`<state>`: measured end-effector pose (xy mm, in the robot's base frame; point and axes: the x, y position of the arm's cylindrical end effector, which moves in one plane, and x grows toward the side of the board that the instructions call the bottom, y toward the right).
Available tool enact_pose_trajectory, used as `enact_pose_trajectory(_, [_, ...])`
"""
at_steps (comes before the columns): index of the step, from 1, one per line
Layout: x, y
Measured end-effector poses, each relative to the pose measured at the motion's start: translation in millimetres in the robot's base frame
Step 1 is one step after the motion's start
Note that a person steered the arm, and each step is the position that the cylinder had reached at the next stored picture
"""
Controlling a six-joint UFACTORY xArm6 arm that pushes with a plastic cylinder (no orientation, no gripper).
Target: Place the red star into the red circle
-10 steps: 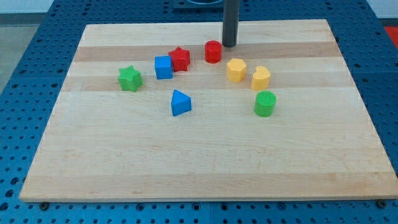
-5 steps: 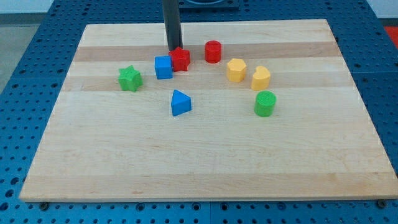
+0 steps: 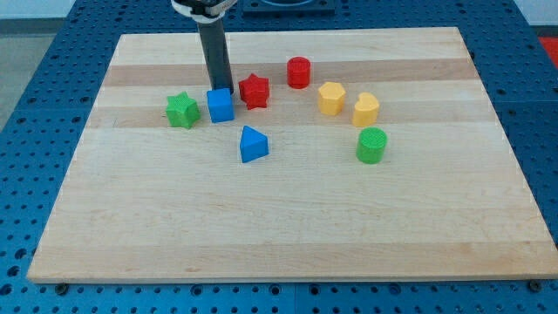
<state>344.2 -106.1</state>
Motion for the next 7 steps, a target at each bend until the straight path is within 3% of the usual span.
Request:
enact_pose_trajectory(1, [15,0])
enact_pose_trajectory(4, [-5,2])
enact_pose_trajectory(7, [16,37])
